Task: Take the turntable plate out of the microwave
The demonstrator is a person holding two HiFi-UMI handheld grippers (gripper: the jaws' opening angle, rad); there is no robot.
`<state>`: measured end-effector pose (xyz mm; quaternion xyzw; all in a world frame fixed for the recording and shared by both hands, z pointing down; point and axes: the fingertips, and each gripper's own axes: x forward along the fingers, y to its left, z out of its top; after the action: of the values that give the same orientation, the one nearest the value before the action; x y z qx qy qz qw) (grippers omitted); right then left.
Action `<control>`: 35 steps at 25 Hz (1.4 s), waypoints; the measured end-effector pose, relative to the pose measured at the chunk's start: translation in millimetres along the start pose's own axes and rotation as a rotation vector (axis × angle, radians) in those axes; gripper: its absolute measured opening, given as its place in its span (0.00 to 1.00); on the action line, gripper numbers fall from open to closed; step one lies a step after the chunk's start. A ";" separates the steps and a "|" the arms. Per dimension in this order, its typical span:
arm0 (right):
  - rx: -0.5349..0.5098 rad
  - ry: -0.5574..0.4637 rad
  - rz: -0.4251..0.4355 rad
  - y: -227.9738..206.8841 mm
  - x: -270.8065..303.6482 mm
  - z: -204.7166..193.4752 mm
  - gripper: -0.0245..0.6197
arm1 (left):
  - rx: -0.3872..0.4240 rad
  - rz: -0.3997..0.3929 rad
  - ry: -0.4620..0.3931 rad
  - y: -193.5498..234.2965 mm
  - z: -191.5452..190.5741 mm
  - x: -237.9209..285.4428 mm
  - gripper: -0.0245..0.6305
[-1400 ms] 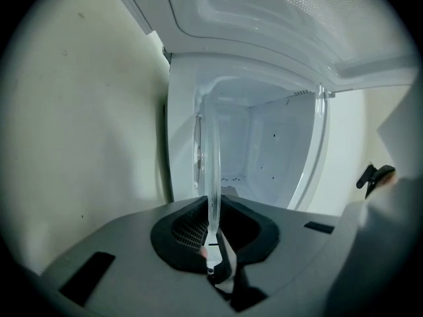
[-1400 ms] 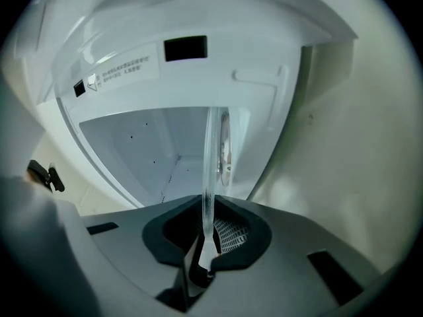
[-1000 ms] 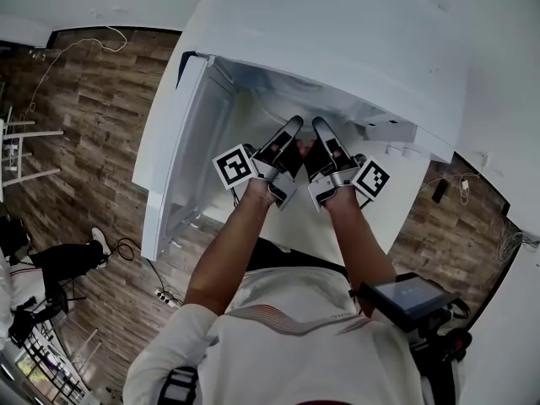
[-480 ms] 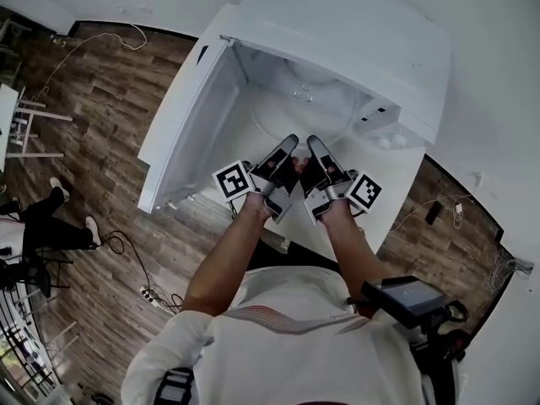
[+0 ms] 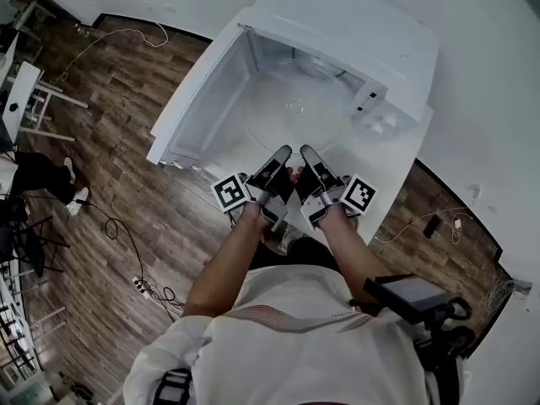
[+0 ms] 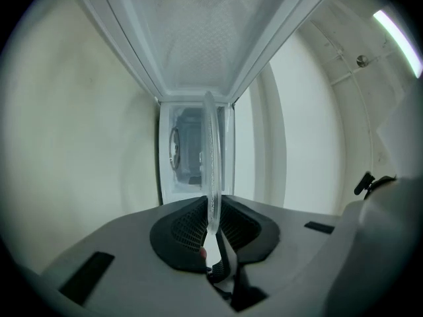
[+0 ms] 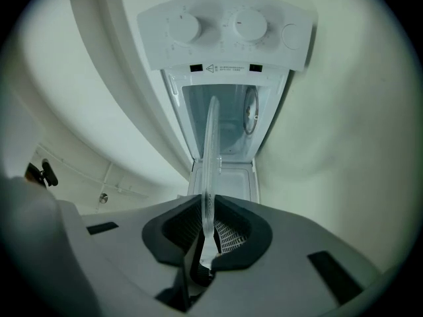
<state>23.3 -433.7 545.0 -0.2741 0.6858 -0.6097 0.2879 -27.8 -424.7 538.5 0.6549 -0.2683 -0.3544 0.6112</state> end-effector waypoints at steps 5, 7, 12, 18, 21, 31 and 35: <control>0.011 0.014 0.012 21.4 -13.0 -26.8 0.10 | 0.020 0.000 -0.006 -22.2 -9.1 -27.7 0.12; 0.005 0.016 0.030 31.8 -17.7 -39.9 0.10 | 0.031 -0.004 0.003 -33.6 -12.6 -40.8 0.12; -0.019 0.003 0.054 57.8 -39.8 -79.7 0.10 | 0.047 -0.026 0.020 -59.7 -29.0 -82.8 0.12; -0.046 -0.040 0.059 81.8 -78.0 -122.5 0.10 | 0.044 -0.069 0.064 -84.2 -58.4 -128.7 0.12; -0.061 -0.055 0.060 95.1 -94.8 -146.4 0.10 | 0.040 -0.091 0.085 -97.6 -71.6 -154.1 0.12; -0.124 -0.094 0.058 133.3 -164.6 -206.5 0.10 | 0.028 -0.118 0.148 -133.2 -130.4 -222.4 0.12; -0.139 -0.111 0.073 146.8 -215.0 -234.5 0.10 | 0.038 -0.128 0.169 -144.9 -175.8 -257.2 0.12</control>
<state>-4.2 -102.7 433.4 -0.3015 0.7191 -0.5336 0.3276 -56.0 -99.8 430.3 0.7098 -0.1801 -0.3308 0.5952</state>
